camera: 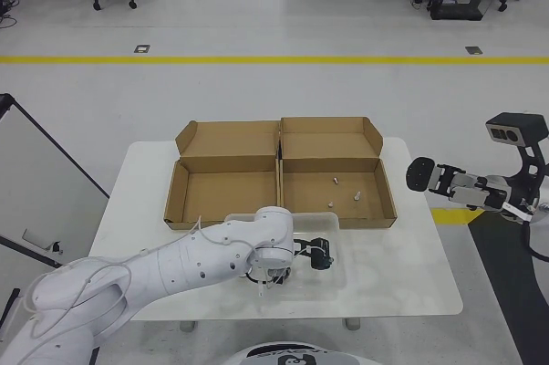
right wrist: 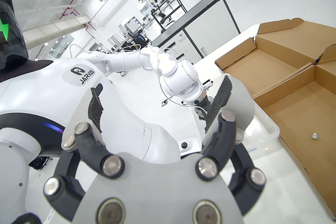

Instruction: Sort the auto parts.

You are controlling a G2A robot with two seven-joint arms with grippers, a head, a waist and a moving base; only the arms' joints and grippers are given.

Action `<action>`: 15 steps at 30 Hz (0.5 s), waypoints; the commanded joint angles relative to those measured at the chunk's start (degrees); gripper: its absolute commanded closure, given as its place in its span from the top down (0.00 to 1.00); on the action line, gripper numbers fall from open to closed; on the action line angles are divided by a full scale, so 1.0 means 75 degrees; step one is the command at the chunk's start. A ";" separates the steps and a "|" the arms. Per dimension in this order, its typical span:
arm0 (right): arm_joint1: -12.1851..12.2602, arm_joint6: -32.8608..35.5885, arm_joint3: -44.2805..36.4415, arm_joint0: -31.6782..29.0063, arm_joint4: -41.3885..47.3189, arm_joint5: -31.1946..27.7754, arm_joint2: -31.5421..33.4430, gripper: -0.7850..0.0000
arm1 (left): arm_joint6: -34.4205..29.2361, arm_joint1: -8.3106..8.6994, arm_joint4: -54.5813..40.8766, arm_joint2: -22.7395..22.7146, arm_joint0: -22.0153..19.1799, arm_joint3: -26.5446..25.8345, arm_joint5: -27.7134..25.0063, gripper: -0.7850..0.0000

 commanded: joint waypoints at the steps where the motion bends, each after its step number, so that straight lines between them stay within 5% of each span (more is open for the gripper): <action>1: 0.0000 0.0000 0.0000 0.0000 -0.0001 0.0000 0.0000 1.00 | -0.0002 0.0005 0.0015 0.0000 0.0019 0.0007 0.0003 0.42; 9: 0.0000 0.0000 0.0000 0.0000 -0.0001 0.0000 0.0000 1.00 | 0.0105 -0.0045 0.0000 0.0000 0.0056 0.0154 -0.0105 0.35; 12: 0.0000 0.0000 0.0000 0.0000 -0.0001 0.0000 0.0000 1.00 | 0.0116 -0.0061 -0.0004 0.0000 0.0059 0.0185 -0.0115 0.00; 15: 0.0000 0.0000 0.0000 0.0000 -0.0001 0.0000 0.0000 1.00 | 0.0121 -0.0072 0.0013 0.0000 0.0064 0.0227 -0.0121 0.00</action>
